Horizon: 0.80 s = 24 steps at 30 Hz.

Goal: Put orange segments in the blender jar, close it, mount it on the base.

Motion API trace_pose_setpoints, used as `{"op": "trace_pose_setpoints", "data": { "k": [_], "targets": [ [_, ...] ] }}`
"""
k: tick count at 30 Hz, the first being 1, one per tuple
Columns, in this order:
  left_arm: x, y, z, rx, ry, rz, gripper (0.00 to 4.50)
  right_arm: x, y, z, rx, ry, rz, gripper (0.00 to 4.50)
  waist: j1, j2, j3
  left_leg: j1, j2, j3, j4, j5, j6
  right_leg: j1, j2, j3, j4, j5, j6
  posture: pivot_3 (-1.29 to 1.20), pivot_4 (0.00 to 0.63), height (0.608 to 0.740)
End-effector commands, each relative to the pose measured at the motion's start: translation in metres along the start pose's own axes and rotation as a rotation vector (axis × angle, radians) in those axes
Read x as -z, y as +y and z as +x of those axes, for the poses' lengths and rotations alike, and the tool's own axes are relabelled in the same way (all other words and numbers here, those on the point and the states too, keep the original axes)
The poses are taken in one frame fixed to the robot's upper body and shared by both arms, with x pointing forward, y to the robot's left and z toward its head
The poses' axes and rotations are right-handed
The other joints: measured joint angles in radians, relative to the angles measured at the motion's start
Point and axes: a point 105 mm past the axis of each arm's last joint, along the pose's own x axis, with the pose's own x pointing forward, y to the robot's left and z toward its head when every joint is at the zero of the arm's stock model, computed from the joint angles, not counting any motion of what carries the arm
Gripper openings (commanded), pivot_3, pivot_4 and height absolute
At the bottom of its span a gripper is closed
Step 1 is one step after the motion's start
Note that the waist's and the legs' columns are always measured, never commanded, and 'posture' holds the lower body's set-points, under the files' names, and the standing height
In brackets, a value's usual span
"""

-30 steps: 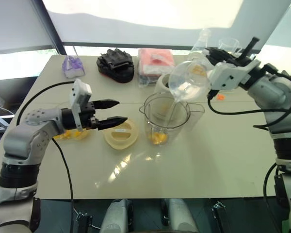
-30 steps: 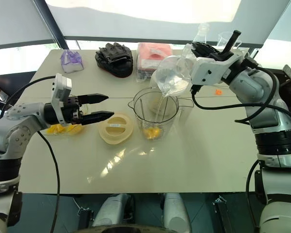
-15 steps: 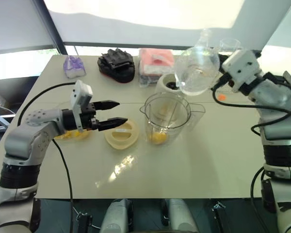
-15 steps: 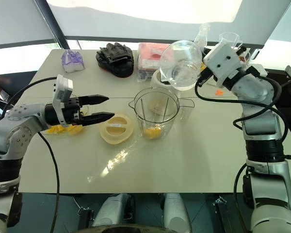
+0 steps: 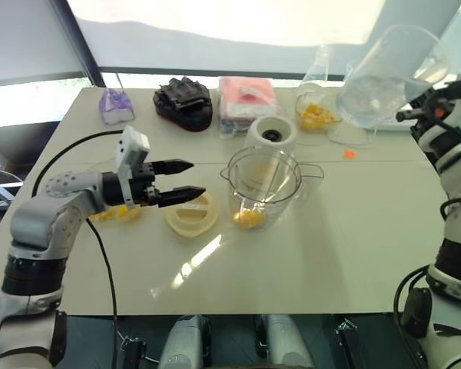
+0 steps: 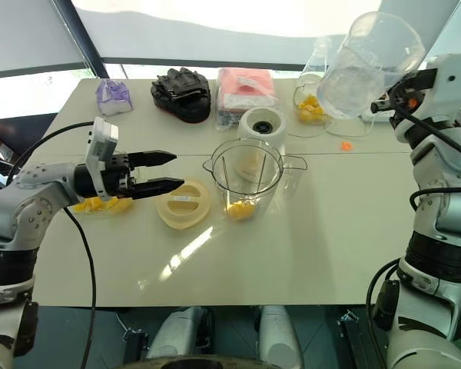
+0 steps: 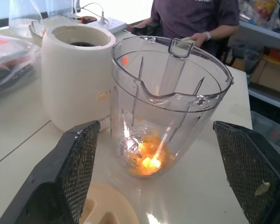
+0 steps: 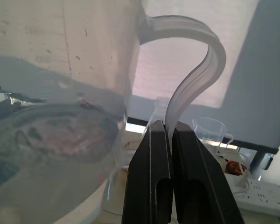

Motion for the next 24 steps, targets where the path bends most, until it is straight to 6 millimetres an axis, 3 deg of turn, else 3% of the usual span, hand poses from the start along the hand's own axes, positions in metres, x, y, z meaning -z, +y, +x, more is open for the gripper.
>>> {"op": "trace_pose_setpoints", "data": {
  "k": [1,6,14,19,24],
  "targets": [
    [-0.008,-0.003,0.002,0.029,-0.015,0.026,4.03,-0.027,-0.005,-0.007,0.008,-0.071,-0.009,0.07,-0.002,0.000,0.000,0.000,0.000,0.000,0.000,0.000,0.000,0.000,0.000,0.000,0.000,0.000,0.000,0.00,0.150,0.740],
    [-0.008,-0.011,0.006,0.065,-0.013,0.026,4.03,0.015,-0.032,-0.021,0.118,0.126,-0.074,0.07,0.006,0.000,0.000,0.000,0.000,0.000,0.000,0.000,0.000,0.001,0.001,0.000,0.001,0.000,0.000,0.00,0.150,0.740],
    [0.001,-0.015,0.010,0.039,-0.012,0.004,4.03,0.085,-0.060,-0.049,0.299,0.238,-0.019,0.07,0.000,0.000,0.000,0.000,-0.002,0.000,0.000,0.000,0.000,0.001,0.000,0.001,-0.001,0.000,0.000,0.00,0.150,0.740],
    [0.009,-0.011,0.009,0.004,-0.009,-0.010,4.03,0.151,-0.067,-0.067,0.349,0.346,-0.046,0.07,-0.001,0.000,-0.001,0.002,-0.002,0.000,0.000,0.000,0.000,0.002,0.001,0.002,0.000,0.000,0.000,0.00,0.150,0.740],
    [0.009,-0.003,0.002,-0.045,-0.020,-0.024,4.03,0.182,-0.072,-0.074,0.394,0.393,-0.047,0.07,-0.003,0.000,-0.001,0.002,-0.002,-0.001,0.000,0.000,0.000,0.002,0.001,0.002,0.000,0.000,0.000,0.00,0.150,0.740]
  ]
}}
